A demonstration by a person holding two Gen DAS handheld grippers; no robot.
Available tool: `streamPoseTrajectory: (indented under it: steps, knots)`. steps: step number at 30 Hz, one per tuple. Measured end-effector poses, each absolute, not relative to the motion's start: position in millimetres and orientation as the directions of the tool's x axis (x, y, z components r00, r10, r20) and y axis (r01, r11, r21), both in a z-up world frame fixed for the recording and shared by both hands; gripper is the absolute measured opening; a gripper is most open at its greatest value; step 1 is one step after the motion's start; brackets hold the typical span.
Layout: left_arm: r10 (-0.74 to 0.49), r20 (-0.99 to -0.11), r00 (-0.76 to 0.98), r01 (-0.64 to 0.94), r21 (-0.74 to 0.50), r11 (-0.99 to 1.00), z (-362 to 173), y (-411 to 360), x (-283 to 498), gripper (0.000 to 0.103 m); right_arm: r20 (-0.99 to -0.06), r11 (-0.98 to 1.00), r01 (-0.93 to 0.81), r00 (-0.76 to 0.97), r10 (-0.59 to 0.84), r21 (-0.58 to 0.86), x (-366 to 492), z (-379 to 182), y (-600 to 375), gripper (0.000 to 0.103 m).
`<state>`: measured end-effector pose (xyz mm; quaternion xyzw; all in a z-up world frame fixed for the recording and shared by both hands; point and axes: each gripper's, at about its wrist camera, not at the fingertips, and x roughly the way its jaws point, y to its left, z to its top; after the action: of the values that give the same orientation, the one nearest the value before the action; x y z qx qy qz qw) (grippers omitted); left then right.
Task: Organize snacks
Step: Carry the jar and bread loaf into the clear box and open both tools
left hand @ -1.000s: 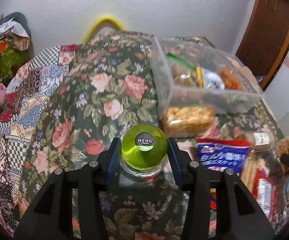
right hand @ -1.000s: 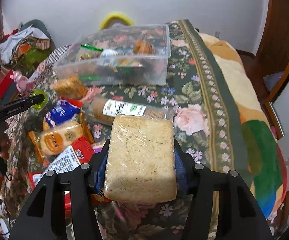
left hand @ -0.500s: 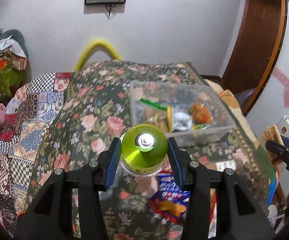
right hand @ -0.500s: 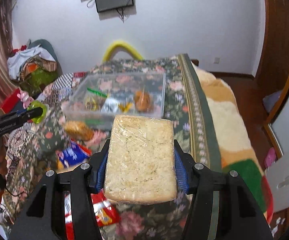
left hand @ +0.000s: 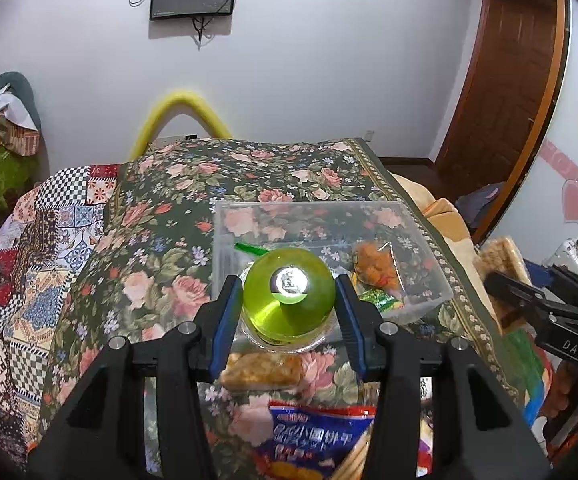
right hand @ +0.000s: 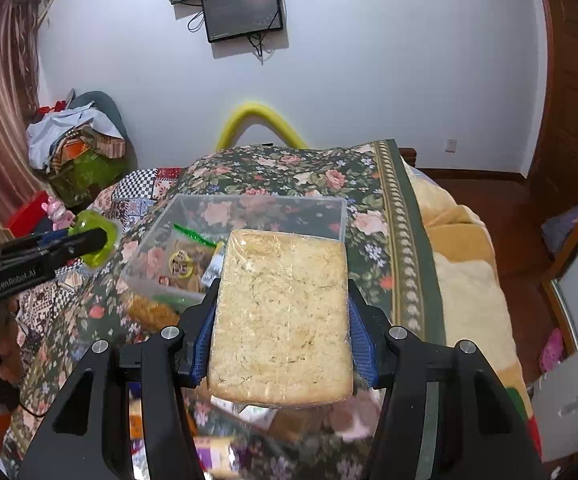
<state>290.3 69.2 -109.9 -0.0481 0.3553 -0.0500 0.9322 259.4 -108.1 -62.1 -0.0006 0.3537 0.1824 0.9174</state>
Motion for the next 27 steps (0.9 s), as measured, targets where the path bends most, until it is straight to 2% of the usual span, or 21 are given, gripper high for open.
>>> streamPoseTrajectory:
  steps: [11,19,27]
  knots:
    - [-0.150,-0.722,0.676,0.079,-0.132,0.988,-146.5,49.4,338.0,0.047,-0.687,0.921,-0.378,0.645,0.335,0.094,305.4,-84.0,-76.0,0.052]
    - [-0.136,-0.751,0.646,0.087,-0.105,0.991,-167.2,42.4,354.6,0.047,-0.725,0.912,-0.386,0.589,0.358,0.137,329.6,-110.2,-66.4,0.052]
    - [-0.145,-0.773,0.618,0.068,-0.130,0.989,-183.6,44.3,364.7,0.047,-0.739,0.904,-0.406,0.567,0.365,0.135,339.4,-119.7,-62.7,0.053]
